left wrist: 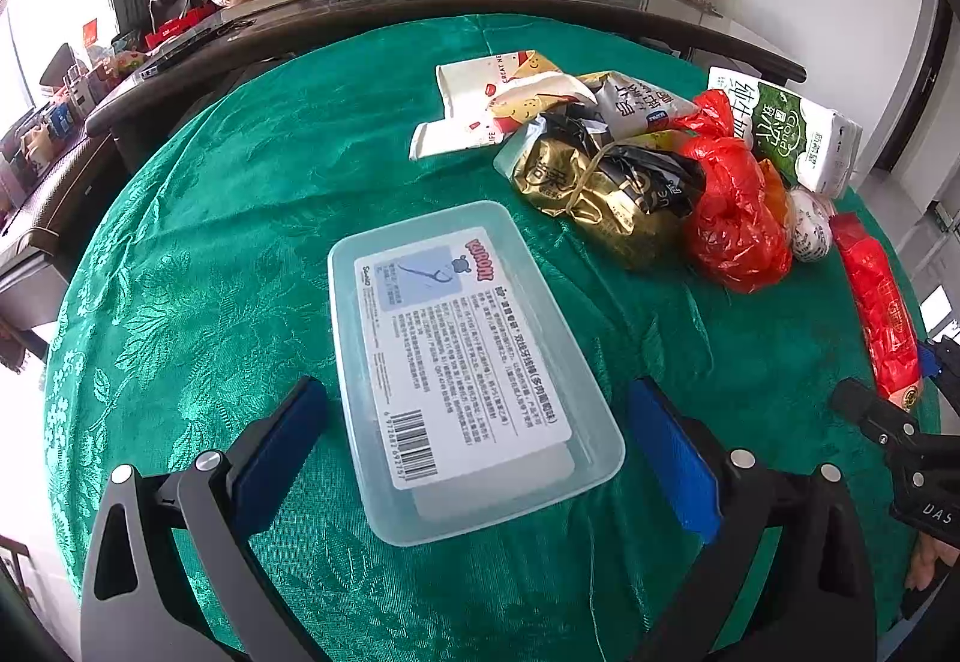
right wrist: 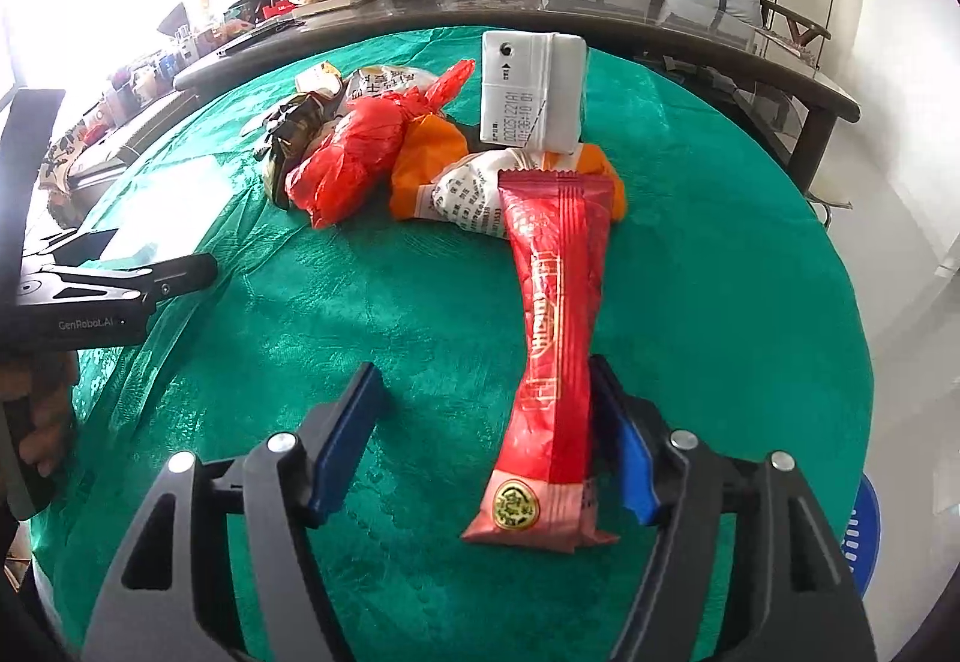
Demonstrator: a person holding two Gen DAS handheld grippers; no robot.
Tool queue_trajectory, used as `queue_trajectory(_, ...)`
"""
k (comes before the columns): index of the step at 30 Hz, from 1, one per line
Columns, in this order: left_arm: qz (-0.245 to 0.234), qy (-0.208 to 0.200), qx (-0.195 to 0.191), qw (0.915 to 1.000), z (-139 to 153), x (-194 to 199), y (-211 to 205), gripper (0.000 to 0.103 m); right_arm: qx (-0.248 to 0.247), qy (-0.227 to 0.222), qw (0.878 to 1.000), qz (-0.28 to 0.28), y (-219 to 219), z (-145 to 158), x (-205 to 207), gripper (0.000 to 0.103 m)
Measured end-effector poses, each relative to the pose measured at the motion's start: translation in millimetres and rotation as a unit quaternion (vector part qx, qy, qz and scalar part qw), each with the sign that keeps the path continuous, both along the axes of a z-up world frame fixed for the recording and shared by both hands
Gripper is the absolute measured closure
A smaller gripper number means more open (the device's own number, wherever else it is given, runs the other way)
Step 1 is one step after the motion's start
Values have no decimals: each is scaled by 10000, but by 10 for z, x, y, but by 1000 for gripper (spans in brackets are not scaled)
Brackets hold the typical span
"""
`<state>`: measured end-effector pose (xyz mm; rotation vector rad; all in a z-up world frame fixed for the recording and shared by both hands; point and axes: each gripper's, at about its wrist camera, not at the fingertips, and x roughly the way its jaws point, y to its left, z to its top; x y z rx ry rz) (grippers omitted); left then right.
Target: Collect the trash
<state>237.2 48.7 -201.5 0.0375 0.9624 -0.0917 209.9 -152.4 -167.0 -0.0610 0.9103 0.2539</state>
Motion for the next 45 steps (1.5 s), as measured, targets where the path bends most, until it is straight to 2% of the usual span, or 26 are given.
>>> queue_trajectory(24, 25, 4, 63, 10000, -4, 3, -24, 4, 26, 26, 10000, -32, -6, -5, 24, 32)
queue_trajectory(26, 23, 4, 60, 10000, -3, 1, -22, 4, 411, 217, 9988, 163, -72, 16, 61, 21)
queue_trajectory(28, -33, 43, 117, 9999, 8, -6, -31, 4, 749, 612, 9952, 138, -223, 87, 160, 21)
queue_trajectory(31, -179, 180, -105, 9996, 65, -17, 6, 5, 687, 1026, 9923, -46, -449, 310, 326, 21)
queue_trajectory(32, -195, 191, -91, 9996, 85, -3, 11, 5, 600, 1292, 9898, 10, -467, 352, 392, 22)
queue_trajectory(34, -173, 274, -79, 9994, 96, 48, 17, 5, 459, 1589, 9861, 160, -418, 378, 469, 28)
queue_trajectory(36, -138, 477, -250, 9985, 78, 110, 32, 7, 316, 1752, 9837, 261, -307, 356, 514, 31)
queue_trajectory(37, -117, 534, -300, 9981, 73, 125, 30, 8, 267, 1850, 9819, 301, -241, 316, 532, 37)
queue_trajectory(38, -77, 535, -259, 9982, 79, 137, 27, 14, 180, 1943, 9803, 316, -201, 273, 541, 43)
queue_trajectory(39, -57, 532, -195, 9984, 88, 145, 27, 23, 44, 2025, 9788, 301, -170, 217, 547, 63)
queue_trajectory(40, -62, 503, -137, 9986, 102, 149, 30, 32, -21, 1986, 9798, 227, -169, 200, 545, 89)
queue_trajectory(45, -300, 423, -364, 9980, 196, 51, 92, 34, 442, 1602, 9857, 289, -280, 434, 350, 92)
